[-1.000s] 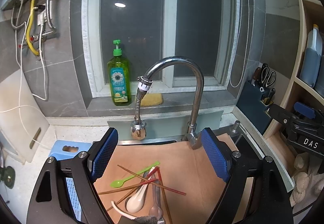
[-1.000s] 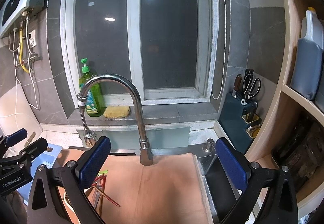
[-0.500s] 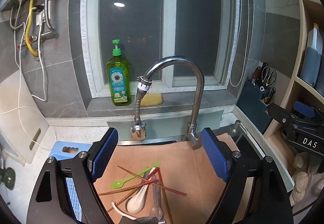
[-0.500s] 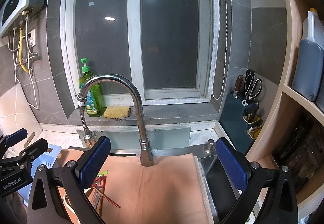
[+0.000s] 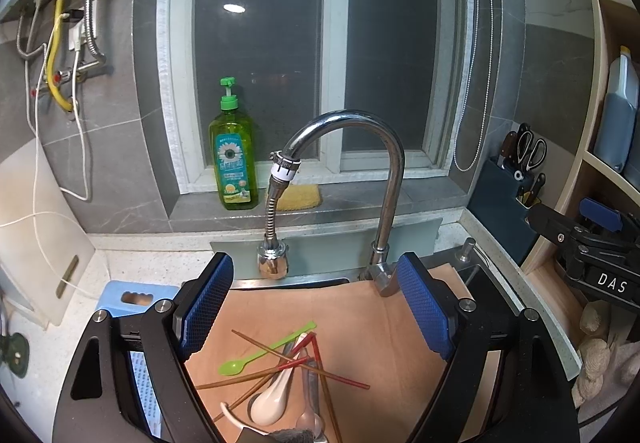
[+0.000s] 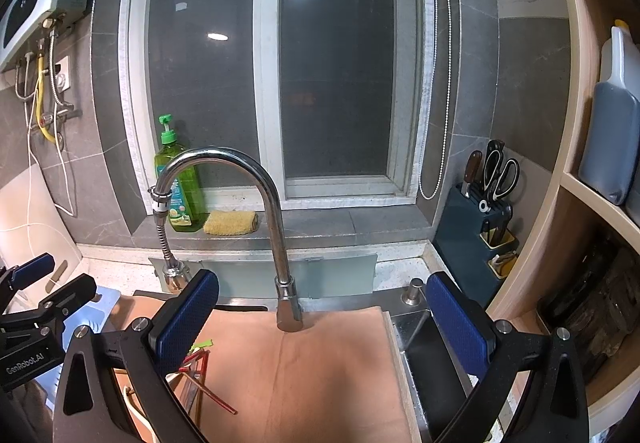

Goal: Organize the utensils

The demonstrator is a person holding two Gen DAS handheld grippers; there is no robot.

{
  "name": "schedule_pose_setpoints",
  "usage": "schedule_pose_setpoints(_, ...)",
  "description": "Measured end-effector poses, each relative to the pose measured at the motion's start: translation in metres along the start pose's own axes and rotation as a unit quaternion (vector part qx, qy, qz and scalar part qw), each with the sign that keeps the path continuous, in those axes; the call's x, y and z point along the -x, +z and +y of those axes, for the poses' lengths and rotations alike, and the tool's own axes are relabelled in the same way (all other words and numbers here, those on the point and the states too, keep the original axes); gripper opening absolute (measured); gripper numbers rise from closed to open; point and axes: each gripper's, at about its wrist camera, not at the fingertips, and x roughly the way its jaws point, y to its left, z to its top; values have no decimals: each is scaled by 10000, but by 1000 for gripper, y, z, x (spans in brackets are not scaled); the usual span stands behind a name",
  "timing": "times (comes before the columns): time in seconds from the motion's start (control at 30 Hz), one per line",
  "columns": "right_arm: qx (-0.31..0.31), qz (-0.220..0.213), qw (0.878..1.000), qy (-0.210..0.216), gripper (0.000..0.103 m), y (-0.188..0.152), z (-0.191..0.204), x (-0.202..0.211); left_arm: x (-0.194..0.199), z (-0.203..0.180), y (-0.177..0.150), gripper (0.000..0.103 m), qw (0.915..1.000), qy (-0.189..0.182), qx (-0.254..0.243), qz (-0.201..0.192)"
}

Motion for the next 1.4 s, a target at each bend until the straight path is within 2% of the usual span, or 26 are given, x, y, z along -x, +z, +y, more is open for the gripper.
schedule_pose_setpoints(0.63,89,151,9998,83,102,-8,7,-13,-6,9,-3,84,9999,78,31,123)
schedule_pose_setpoints(0.87,111,240,9986,461,102,-14,14,-25,-3,30,-6,84,9991,373,140,172)
schedule_pose_setpoints(0.93,104,272,9972,682,102,-18,17,-30,-3,39,-10,84,9984,453,214,244)
schedule_pose_setpoints(1.03,93,360,9914,1253,102,-28,22,-39,-4,52,-16,84,9975,512,334,359)
schedule_pose_setpoints(1.1,164,657,9854,1559,102,-35,29,-51,-4,61,-25,84,9963,587,411,483)
schedule_pose_setpoints(1.23,505,1241,9736,1851,102,-50,52,-76,-4,78,-44,84,9926,717,617,763)
schedule_pose_setpoints(1.4,904,1807,9509,2345,102,-67,83,-102,2,93,-78,84,9857,823,964,1110)
